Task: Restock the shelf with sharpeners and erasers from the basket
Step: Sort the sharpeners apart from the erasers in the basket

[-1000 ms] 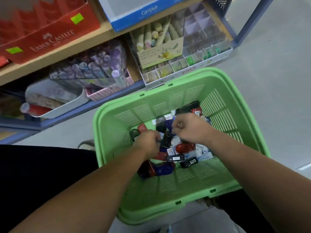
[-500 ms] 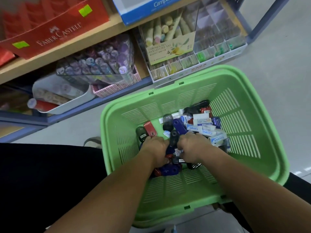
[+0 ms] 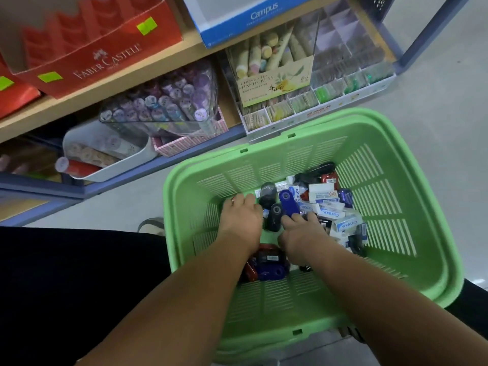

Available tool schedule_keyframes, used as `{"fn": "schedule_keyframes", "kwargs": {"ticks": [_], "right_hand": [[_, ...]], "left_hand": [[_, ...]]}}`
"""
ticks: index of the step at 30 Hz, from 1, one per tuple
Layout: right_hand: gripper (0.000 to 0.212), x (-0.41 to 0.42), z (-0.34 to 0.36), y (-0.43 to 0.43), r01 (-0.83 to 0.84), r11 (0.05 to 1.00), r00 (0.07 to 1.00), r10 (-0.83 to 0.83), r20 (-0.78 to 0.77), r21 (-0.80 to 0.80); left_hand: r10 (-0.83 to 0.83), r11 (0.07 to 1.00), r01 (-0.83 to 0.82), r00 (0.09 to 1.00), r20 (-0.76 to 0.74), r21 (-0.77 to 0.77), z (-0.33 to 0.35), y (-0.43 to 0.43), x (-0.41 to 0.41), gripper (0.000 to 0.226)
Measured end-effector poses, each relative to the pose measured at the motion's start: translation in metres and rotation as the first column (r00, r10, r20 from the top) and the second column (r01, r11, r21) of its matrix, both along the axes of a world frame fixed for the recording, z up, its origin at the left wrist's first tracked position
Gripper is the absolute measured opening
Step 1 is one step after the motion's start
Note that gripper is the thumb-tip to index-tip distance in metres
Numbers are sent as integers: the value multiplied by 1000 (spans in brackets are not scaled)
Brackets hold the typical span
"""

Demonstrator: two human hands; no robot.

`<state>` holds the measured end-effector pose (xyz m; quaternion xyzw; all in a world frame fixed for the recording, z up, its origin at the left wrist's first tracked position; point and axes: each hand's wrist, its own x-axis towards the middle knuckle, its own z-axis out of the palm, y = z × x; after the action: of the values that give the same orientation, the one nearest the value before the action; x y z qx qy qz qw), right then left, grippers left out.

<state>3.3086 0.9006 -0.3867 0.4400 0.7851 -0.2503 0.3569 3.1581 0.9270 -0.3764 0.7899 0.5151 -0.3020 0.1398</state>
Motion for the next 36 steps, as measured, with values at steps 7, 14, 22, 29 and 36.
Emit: {"fn": "schedule_keyframes", "kwargs": {"ticks": [7,14,22,29,36], "right_hand": [[33,6,6,0,79,997,991,-78,-105,-3],[14,54,71,42,572,814,772,-575,-269,-99],[26,64,76,44,591,715,795,-593,-123,372],[25,68,70,39,762,531,646,-580,-496,371],[23,60,46,38,613,731,719,-360,-594,299]], "left_hand": [[227,971,-183,914,337,-157,-20,3,7,45],[109,991,-91,973,202,-96,-31,1,10,47],[316,939,-342,897,308,33,-5,3,1,33],[506,863,-391,658,558,-320,15,-5,50,37],[92,990,-130,896,435,59,-15,14,34,57]]}}
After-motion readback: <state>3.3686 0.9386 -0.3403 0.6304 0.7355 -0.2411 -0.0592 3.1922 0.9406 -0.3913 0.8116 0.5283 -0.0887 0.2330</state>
